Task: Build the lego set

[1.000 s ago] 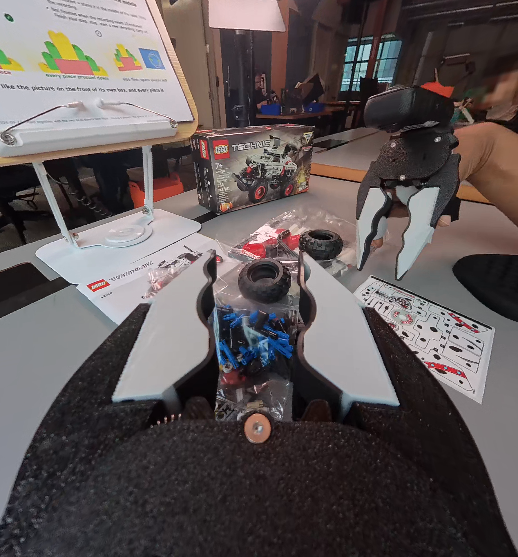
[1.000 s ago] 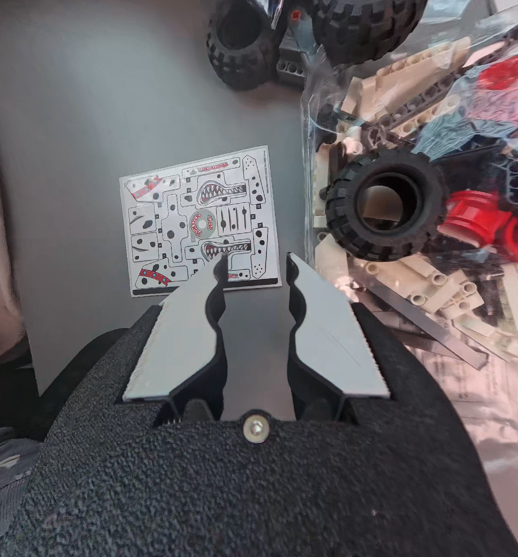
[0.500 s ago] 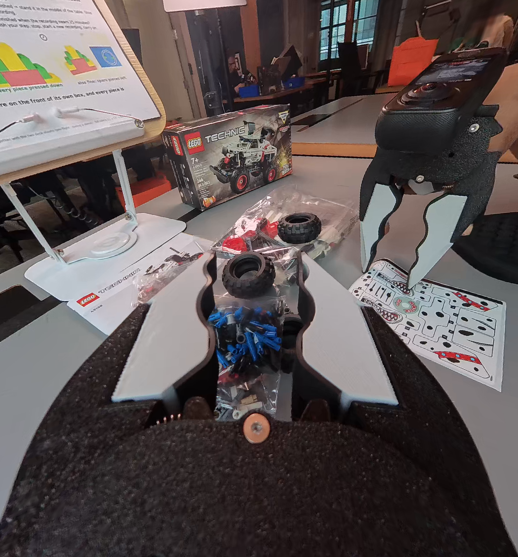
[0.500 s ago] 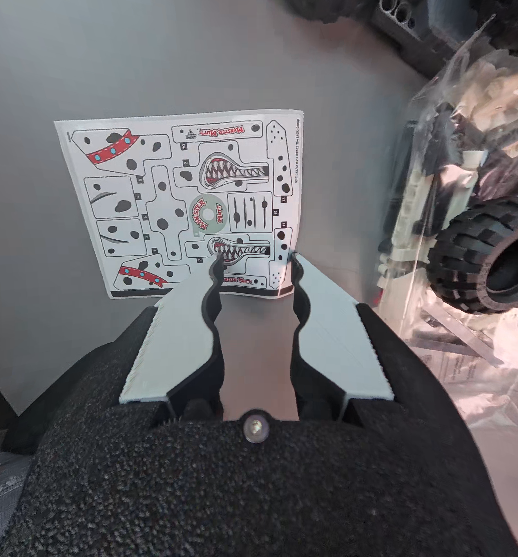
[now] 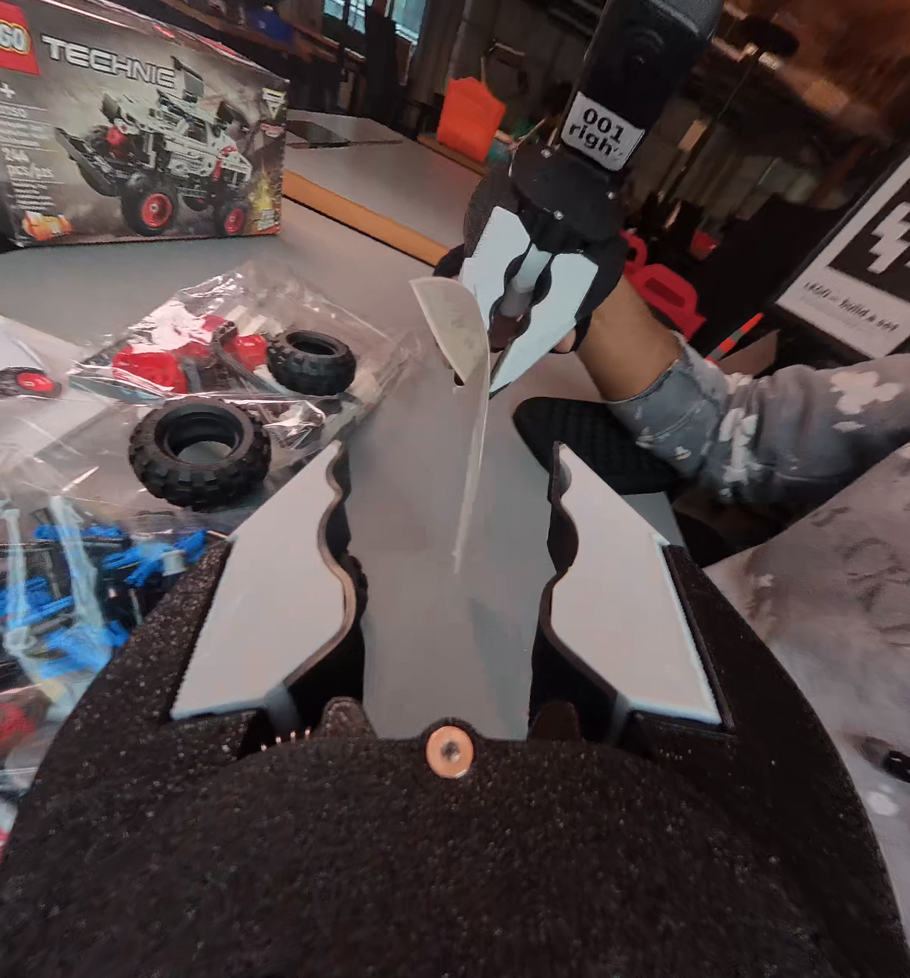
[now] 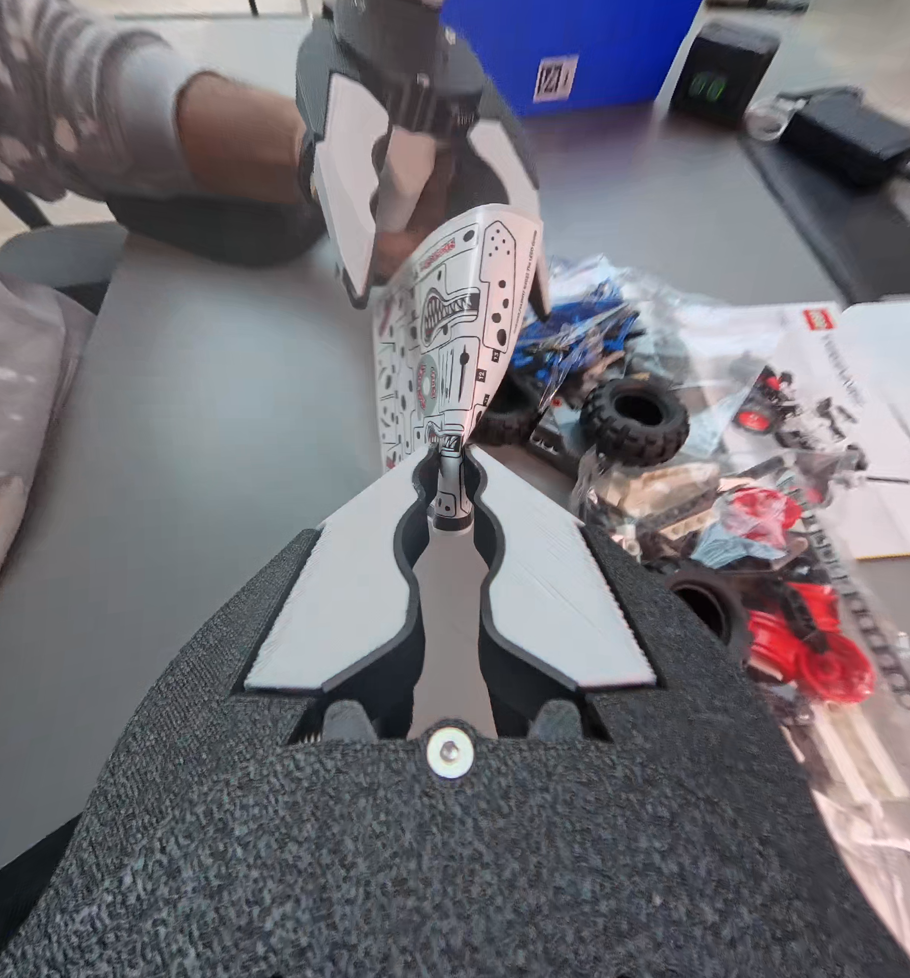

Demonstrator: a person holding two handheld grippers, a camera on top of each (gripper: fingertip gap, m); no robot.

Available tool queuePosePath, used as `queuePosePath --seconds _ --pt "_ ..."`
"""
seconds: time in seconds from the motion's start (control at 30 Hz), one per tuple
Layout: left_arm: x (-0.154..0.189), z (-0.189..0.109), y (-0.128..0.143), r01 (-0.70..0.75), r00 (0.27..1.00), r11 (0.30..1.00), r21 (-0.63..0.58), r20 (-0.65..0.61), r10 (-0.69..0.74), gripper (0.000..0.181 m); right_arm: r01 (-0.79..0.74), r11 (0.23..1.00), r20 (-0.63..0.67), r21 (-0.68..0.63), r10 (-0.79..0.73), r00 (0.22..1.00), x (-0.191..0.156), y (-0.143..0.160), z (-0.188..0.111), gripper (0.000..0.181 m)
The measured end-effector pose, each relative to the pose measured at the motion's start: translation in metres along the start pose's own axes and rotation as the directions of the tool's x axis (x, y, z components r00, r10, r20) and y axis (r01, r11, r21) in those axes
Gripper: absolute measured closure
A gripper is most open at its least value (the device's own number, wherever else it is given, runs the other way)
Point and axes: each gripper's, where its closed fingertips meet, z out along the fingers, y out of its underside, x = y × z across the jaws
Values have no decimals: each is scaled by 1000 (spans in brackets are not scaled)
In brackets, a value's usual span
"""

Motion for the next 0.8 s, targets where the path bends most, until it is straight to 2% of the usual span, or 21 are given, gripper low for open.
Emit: queuePosePath --seconds 0.07,0.13,0.23,0.37,0.4,0.43,0.47,0.5,0.53,0.57,0.63,0.73,0.77,0.8 --pt "10 -1 -7 79 994 997 24 -82 -77 136 67 996 -55 64 -63 996 1 -19 -5 171" --pt "19 -1 -5 25 994 1000 6 -110 -24 181 156 982 -124 103 -143 982 -1 -35 -5 163" --pt "33 -7 -8 -110 983 993 35 -146 114 181 199 969 -154 148 -176 972 -7 -50 -8 137" --pt "43 -15 -8 -204 962 978 38 -175 208 181 -12 963 37 269 2 999 -17 -55 -15 98" --pt "45 -15 -6 -218 958 976 27 -183 219 181 -57 954 62 295 41 997 -13 -55 -14 98" --pt "45 -14 -4 -223 958 975 16 -181 223 181 -102 947 112 304 71 991 -14 -53 -10 98" --pt "43 -13 -1 -222 960 975 0 -175 219 181 -138 942 182 306 84 980 -20 -52 -7 106" --pt "40 -12 3 -213 964 977 -27 -167 206 181 -149 933 232 328 74 970 -26 -55 -8 132" --pt "35 -11 7 -198 970 979 -59 -154 187 181 -135 923 239 361 48 970 -28 -60 -10 171" --pt "31 -11 8 -170 977 983 -70 -139 159 181 -95 917 174 388 28 984 -21 -64 -11 181" --pt "20 -14 -2 -85 992 995 -49 -102 80 181 17 946 -72 322 7 997 9 -59 -6 181" --pt "-4 -29 -19 12 1000 1000 10 -25 -12 181 105 973 -386 204 -19 922 48 -54 -6 181" --pt "-14 -37 -25 32 999 999 43 12 -33 181 96 978 -457 182 -2 889 61 -52 -10 181" --pt "-25 -44 -32 53 997 995 80 48 -57 181 70 978 -465 195 30 885 67 -53 -12 181"
